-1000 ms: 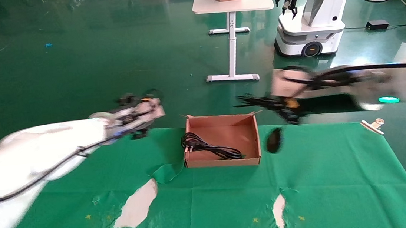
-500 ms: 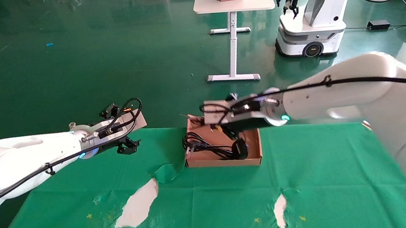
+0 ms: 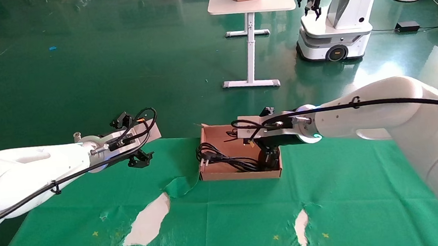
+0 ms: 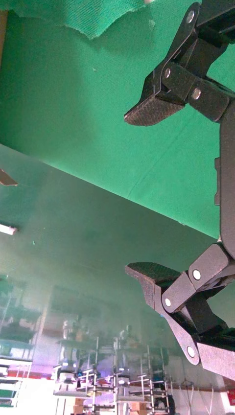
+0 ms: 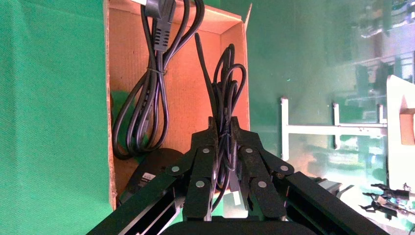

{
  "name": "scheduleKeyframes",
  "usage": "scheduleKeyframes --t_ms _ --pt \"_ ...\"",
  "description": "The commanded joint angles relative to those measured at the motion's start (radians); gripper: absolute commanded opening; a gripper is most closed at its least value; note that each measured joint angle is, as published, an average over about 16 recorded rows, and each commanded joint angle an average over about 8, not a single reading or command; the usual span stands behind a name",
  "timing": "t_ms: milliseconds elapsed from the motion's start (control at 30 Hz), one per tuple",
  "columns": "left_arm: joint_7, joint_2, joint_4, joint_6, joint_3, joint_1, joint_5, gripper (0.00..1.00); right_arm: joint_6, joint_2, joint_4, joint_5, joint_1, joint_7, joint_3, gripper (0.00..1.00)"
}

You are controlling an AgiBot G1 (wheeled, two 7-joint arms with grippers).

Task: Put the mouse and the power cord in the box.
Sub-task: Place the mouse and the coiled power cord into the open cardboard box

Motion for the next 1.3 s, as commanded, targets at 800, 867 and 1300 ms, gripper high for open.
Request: scheduleKeyframes --t_ms 800,867,1300 --pt "0.01 0.006 0.008 -0.001 -0.002 0.0 -0.009 1.0 -0.104 0.103 0.133 0.13 -0.078 0.045 0.065 1.0" --pt "0.01 0.006 0.008 -0.001 -0.002 0.0 -0.009 1.0 -0.127 0.128 0.164 0.168 -0.1 0.059 0.08 1.0" --pt "0.01 0.006 0.008 -0.001 -0.002 0.0 -0.009 1.0 -0.272 0.293 0.364 0.412 -0.241 0.148 0.181 1.0"
